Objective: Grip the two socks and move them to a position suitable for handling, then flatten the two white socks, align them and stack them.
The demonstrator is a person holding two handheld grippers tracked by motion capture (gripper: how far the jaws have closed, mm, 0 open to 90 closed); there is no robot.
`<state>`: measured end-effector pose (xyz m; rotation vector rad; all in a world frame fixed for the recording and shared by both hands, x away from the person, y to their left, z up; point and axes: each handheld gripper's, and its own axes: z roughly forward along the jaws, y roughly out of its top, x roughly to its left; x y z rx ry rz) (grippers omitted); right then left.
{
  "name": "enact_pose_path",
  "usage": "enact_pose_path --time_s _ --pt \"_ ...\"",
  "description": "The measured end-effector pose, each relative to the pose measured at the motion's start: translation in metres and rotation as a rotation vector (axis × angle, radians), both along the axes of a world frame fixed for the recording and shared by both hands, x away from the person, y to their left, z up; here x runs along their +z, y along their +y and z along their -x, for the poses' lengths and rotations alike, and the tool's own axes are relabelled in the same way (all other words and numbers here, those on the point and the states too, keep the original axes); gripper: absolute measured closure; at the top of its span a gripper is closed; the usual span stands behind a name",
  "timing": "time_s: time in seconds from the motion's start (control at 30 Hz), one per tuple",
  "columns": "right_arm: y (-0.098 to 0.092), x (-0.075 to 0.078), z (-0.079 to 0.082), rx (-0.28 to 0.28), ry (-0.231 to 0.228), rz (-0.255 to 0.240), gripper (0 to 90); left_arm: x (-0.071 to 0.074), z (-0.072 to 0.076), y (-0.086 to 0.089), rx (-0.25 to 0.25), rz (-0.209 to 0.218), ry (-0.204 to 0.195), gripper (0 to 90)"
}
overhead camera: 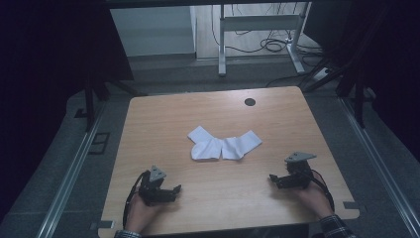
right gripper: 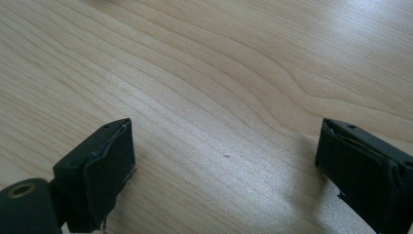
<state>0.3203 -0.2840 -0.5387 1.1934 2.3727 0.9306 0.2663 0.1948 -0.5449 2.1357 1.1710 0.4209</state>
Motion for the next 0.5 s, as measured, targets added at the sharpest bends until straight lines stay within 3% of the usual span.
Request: enact_pose_path --time_s 0.5 --pt "0.0009 0.0005 -0.0014 0.004 0.004 0.004 6.6 0.0 0.0001 -0.0002 0.002 0.0 0.0 11.6"
